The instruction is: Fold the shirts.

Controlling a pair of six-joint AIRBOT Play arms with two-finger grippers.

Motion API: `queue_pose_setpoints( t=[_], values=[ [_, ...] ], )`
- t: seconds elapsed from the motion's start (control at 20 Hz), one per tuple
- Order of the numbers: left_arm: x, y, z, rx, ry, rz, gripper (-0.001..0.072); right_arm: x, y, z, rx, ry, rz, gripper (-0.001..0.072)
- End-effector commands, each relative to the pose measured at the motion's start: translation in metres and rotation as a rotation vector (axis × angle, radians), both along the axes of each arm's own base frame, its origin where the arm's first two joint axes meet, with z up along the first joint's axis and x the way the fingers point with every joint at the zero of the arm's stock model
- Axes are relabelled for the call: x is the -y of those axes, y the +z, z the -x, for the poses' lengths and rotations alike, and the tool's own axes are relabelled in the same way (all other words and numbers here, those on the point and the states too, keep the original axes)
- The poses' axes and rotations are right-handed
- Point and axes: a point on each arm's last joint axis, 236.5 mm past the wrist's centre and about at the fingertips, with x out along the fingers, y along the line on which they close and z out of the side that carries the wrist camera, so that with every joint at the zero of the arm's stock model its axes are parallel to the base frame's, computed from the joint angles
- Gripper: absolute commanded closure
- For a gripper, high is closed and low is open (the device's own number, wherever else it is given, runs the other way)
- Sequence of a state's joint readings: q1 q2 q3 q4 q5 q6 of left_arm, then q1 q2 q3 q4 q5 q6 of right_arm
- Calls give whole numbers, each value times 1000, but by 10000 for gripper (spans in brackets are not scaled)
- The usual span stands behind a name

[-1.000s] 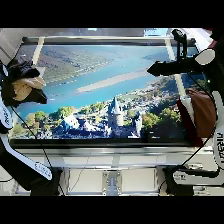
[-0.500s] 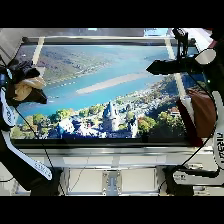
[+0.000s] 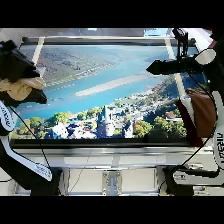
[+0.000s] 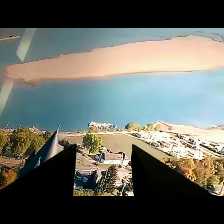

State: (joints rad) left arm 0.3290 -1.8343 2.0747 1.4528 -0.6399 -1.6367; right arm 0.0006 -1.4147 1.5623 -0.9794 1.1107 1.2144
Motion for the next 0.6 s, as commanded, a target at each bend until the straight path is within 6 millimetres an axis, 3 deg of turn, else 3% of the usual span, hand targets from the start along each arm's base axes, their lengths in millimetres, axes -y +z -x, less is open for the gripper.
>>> queue_pose_setpoints(
  t=[0.0,0.1,0.15,0.25,0.45,0.55],
  values=[
    [132,50,10,37,-348,133,694,12,-7,-2,5,-11,66,327],
    [243,44,35,-41,-663,274,694,22,-11,-5,14,-25,119,329],
    [300,40,55,-82,-826,337,693,27,-13,-6,18,-31,143,328],
    [396,22,100,-188,-1075,405,693,39,-17,-9,25,-43,199,329],
    [538,-36,187,-411,-1347,335,694,54,-33,-13,9,-55,274,329],
    [588,-65,224,-486,-1427,233,693,60,-47,-12,-8,-61,300,328]
  ],
)
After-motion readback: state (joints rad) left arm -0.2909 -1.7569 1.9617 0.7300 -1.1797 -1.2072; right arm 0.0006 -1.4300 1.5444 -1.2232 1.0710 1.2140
